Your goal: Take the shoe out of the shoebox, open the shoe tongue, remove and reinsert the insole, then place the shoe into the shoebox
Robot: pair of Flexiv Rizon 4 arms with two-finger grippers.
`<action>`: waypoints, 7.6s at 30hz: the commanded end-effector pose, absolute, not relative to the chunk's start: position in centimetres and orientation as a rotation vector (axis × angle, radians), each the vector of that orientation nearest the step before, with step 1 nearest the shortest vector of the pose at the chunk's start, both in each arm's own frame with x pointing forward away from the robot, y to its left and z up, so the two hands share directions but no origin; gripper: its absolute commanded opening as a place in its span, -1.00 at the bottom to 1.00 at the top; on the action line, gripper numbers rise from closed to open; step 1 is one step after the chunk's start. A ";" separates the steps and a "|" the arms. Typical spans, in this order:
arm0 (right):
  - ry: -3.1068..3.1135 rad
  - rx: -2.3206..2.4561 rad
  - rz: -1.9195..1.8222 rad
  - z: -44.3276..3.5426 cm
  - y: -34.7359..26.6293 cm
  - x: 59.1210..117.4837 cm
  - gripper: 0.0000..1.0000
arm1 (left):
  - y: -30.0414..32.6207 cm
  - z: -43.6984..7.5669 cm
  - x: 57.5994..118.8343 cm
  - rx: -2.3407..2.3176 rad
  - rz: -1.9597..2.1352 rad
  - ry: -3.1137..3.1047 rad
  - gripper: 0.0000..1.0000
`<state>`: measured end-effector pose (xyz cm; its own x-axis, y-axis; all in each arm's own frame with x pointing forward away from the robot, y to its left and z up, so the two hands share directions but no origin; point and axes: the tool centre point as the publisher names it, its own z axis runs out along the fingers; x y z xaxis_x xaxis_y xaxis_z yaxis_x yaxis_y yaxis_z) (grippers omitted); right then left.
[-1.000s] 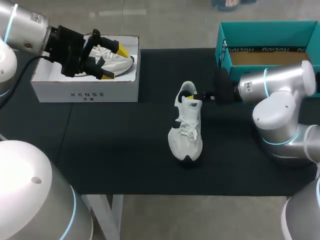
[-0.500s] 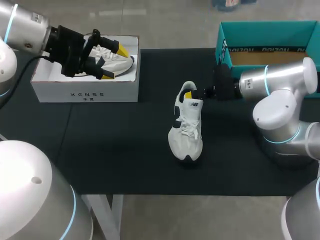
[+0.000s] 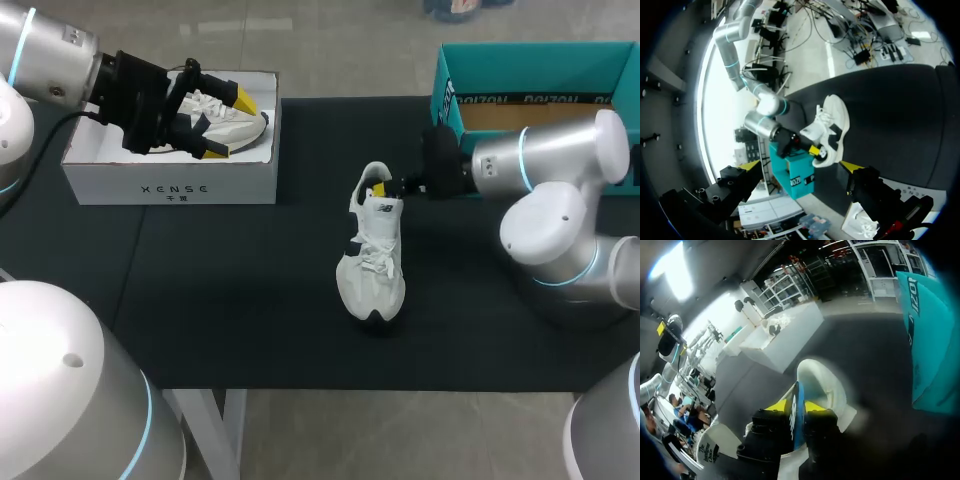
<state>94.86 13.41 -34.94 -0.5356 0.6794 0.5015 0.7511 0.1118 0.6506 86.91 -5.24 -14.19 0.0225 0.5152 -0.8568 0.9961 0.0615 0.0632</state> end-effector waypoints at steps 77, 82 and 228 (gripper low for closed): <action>-2.244 -2.159 -0.754 -31.0 12.8 95.3 -1.00 | -5.3 -14.2 86.8 1.551 -0.808 1.593 1.00; -2.285 -2.186 -0.685 -30.8 12.8 95.1 -1.00 | -5.3 -14.2 86.8 1.551 -0.808 1.593 1.00; -2.338 -2.196 0.125 -34.9 15.1 88.5 1.00 | -5.3 -14.2 86.8 1.551 -0.808 1.593 1.00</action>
<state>88.78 14.92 -34.68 -0.0659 0.9923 -0.1045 0.9978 0.0652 -0.0096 86.91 -5.24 -14.19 0.0225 0.5152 -0.8568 0.9961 0.0616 0.0632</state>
